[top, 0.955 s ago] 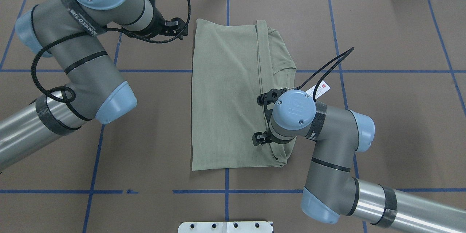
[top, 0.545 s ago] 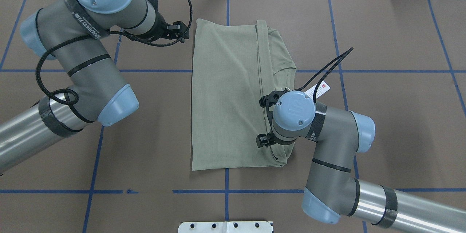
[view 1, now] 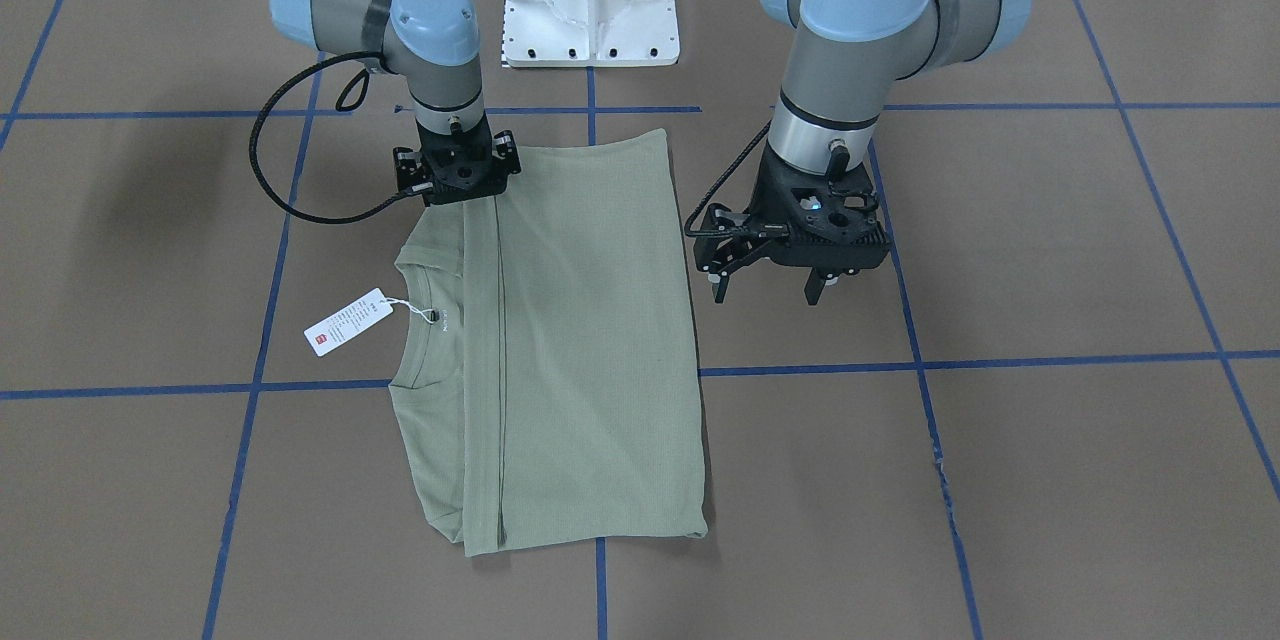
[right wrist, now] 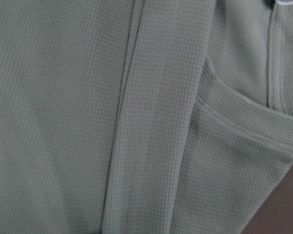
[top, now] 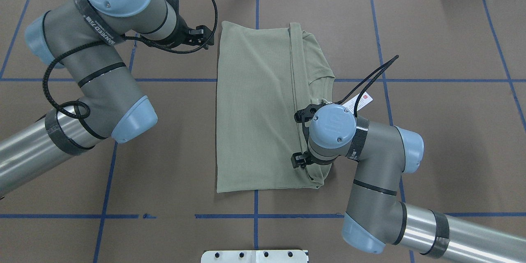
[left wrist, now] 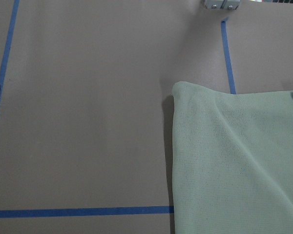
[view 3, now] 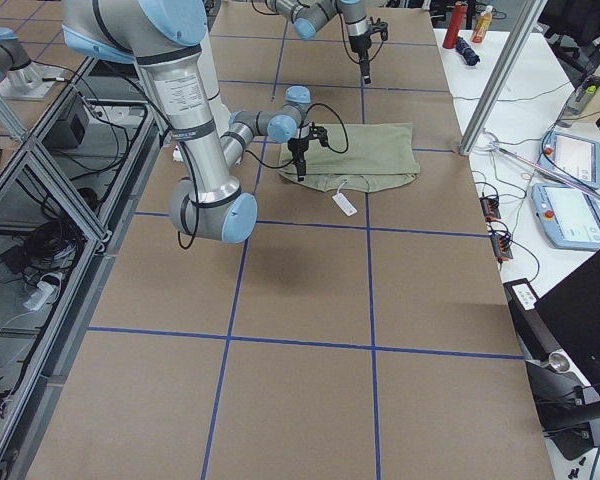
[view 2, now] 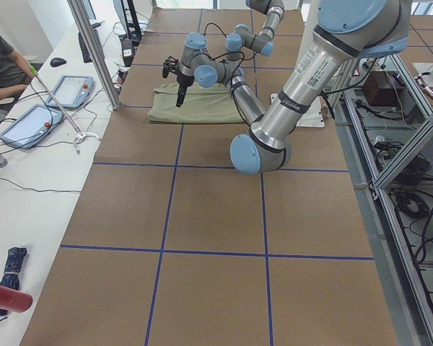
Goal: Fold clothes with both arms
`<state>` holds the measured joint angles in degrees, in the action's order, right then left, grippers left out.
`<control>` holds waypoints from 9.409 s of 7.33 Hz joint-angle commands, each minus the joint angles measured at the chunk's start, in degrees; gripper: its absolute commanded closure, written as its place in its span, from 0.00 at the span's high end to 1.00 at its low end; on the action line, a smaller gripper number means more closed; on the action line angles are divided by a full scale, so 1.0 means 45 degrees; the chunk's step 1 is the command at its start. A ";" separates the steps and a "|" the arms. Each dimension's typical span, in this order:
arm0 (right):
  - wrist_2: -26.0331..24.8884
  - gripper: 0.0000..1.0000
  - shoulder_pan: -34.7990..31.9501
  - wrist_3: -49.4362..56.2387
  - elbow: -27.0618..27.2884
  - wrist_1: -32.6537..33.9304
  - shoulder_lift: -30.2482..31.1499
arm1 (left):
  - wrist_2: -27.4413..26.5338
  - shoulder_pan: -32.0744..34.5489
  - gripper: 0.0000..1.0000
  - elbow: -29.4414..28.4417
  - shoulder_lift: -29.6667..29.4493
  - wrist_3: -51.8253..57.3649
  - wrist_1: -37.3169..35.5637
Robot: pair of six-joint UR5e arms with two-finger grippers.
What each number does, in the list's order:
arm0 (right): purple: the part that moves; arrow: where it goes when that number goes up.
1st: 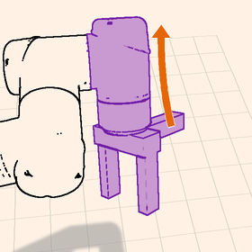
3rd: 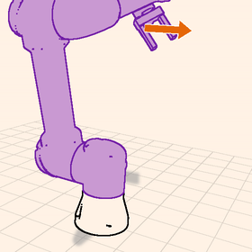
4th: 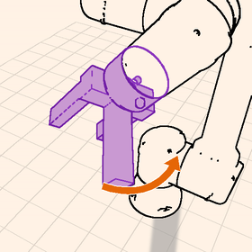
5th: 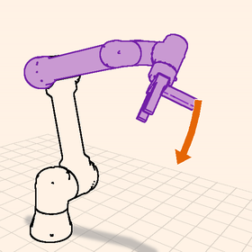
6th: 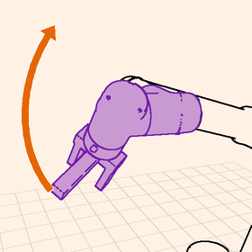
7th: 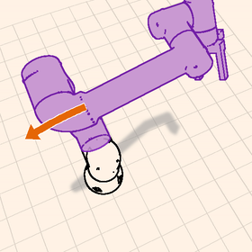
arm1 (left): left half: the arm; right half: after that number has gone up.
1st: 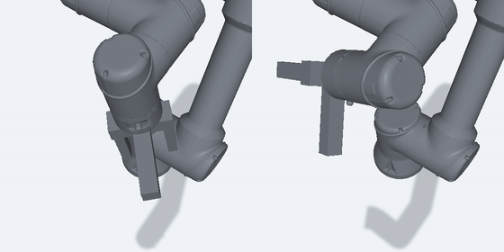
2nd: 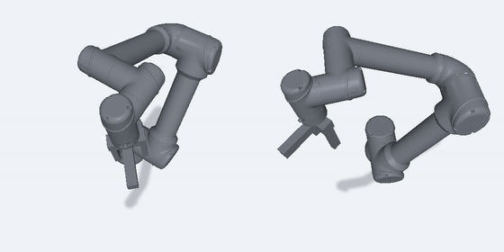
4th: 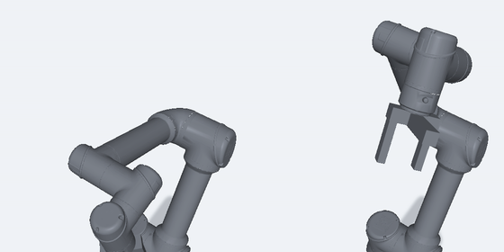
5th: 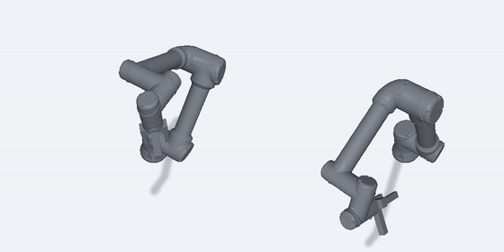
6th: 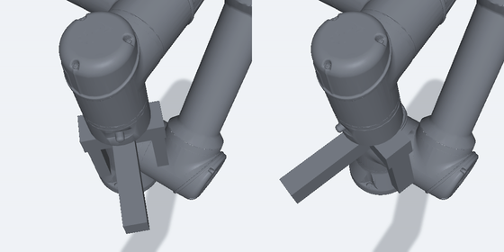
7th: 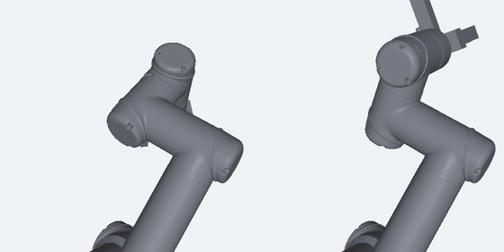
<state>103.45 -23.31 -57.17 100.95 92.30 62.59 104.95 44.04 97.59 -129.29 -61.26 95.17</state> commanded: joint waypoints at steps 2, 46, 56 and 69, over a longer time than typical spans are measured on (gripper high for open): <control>0.0000 1.00 -0.0073 0.0009 0.0009 0.0132 0.0018 | -0.0001 -0.0099 1.00 -0.0025 0.0001 -0.0019 0.0004; 0.1152 1.00 -0.4427 0.4423 -0.9203 -0.3090 -0.5524 | -0.0118 -0.0412 1.00 0.0695 0.0079 -0.0566 0.0395; 0.1230 1.00 -0.5423 0.5964 -1.0381 -0.3168 -0.5627 | -0.0099 -0.0451 1.00 0.1010 0.0098 -0.0586 0.0414; 0.1290 1.00 -0.5541 0.5986 -1.3878 -0.5434 -0.7638 | -0.0098 -0.0392 1.00 0.1049 0.0118 -0.0566 0.0395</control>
<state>109.47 -47.95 -30.25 38.97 67.88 28.13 104.54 42.28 102.29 -128.75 -63.67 96.94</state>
